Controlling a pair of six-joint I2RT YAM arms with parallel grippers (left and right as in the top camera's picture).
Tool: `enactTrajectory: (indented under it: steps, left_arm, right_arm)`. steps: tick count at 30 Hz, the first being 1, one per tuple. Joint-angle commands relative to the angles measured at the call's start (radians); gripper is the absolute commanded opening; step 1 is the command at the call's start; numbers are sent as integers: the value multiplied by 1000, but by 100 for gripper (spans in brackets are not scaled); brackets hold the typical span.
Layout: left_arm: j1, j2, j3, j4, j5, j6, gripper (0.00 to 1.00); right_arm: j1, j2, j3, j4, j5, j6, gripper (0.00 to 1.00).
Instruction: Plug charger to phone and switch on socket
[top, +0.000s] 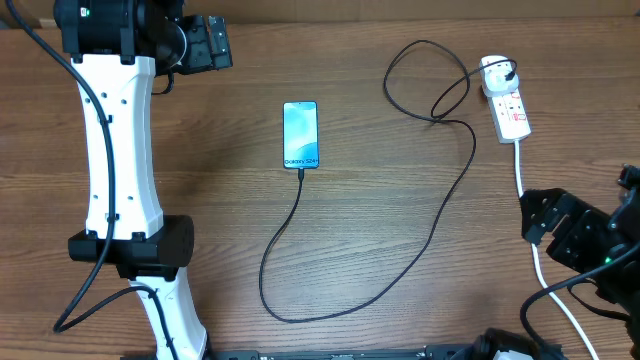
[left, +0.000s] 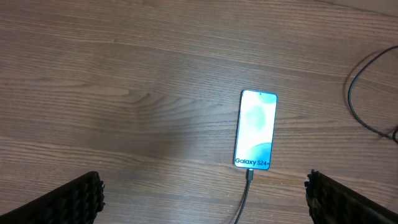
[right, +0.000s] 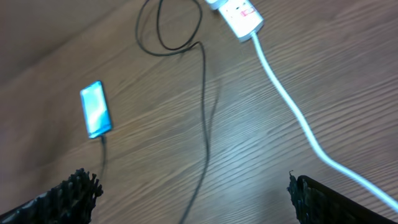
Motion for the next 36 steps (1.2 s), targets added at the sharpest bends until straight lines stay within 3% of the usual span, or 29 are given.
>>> enactTrajectory:
  steps: [1, 8, 18, 32, 36]
  left_arm:
    - [-6, 6, 2, 1, -14, -14, 100]
    - [-6, 6, 2, 1, -13, -14, 100]
    - [-6, 6, 2, 1, -14, -14, 100]
    - [-6, 6, 2, 1, -14, -14, 100]
    - [-6, 6, 2, 1, -13, -14, 100]
  right_arm:
    - [95, -27, -3, 45, 98, -7, 100]
    - [197, -64, -3, 150, 100, -15, 100]
    - [199, -113, -3, 174, -28, -117, 100]
    - [198, -259, -8, 216, -24, -120, 100]
    - [198, -332, -111, 298, -24, -120, 100]
